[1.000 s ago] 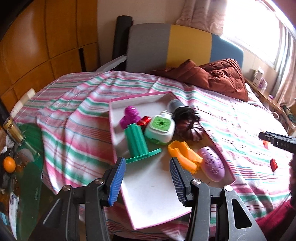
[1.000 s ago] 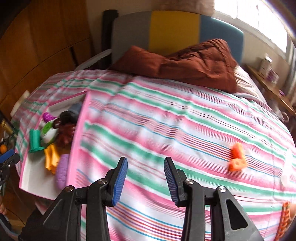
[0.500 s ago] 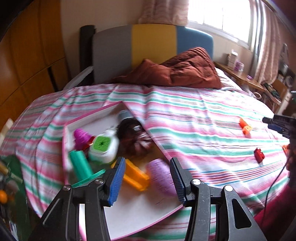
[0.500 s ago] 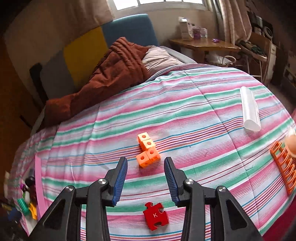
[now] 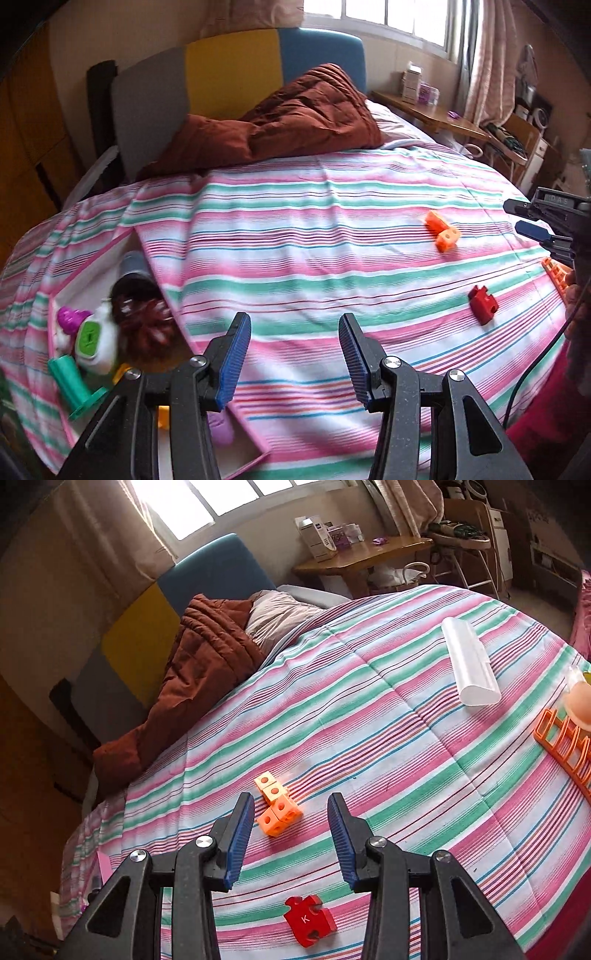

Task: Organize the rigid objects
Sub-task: 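Move both tools back to the orange cubes and red K puzzle piece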

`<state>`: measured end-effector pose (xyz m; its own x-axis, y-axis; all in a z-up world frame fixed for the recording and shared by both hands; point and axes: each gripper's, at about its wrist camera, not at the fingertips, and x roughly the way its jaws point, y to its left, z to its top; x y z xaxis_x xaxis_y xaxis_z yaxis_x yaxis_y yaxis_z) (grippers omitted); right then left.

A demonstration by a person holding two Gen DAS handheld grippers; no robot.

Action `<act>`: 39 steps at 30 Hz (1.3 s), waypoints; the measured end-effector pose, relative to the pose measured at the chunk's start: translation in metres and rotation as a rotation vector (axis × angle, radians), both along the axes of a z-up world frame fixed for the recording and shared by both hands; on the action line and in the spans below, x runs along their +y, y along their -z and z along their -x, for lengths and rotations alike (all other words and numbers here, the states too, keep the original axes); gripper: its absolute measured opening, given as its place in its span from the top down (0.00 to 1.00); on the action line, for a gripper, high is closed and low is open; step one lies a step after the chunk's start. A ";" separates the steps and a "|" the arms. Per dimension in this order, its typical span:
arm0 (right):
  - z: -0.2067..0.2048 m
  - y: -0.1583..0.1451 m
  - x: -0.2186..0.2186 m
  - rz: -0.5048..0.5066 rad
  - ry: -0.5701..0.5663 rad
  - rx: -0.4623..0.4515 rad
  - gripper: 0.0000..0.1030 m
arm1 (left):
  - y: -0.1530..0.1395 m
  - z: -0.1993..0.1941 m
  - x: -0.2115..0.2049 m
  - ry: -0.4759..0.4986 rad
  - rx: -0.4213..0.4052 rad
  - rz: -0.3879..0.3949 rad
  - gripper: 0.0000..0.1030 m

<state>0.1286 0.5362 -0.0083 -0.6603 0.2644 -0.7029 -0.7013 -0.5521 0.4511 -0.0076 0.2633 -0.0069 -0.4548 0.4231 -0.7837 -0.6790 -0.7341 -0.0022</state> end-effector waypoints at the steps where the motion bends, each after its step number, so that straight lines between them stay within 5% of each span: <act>1: -0.003 0.000 0.002 0.004 0.017 0.010 0.60 | 0.002 0.000 0.009 0.015 -0.012 -0.001 0.50; 7: -0.023 0.000 0.016 0.051 0.108 0.067 0.57 | 0.014 0.002 0.066 0.102 -0.082 0.007 0.43; 18: -0.020 0.008 0.022 0.121 0.088 0.103 0.57 | 0.034 0.004 0.179 0.244 -0.194 0.000 0.37; 29: -0.023 0.010 0.026 0.149 0.093 0.140 0.57 | 0.065 0.023 0.263 0.232 -0.237 0.050 0.33; 31: -0.021 0.011 0.026 0.158 0.085 0.140 0.57 | 0.073 0.023 0.268 0.236 -0.223 0.072 0.38; 32: -0.021 0.012 0.026 0.160 0.082 0.138 0.57 | 0.072 0.019 0.267 0.248 -0.193 0.073 0.56; 33: -0.021 0.012 0.026 0.164 0.081 0.137 0.57 | 0.072 0.015 0.264 0.272 -0.175 0.079 0.60; 39: -0.017 0.022 0.028 0.226 0.062 0.122 0.57 | 0.070 0.007 0.219 0.299 -0.135 0.063 0.60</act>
<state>0.1455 0.5644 -0.0308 -0.7311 0.1524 -0.6650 -0.6635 -0.3855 0.6412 -0.0143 0.4821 -0.0773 -0.2082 0.4710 -0.8572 -0.8609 -0.5042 -0.0679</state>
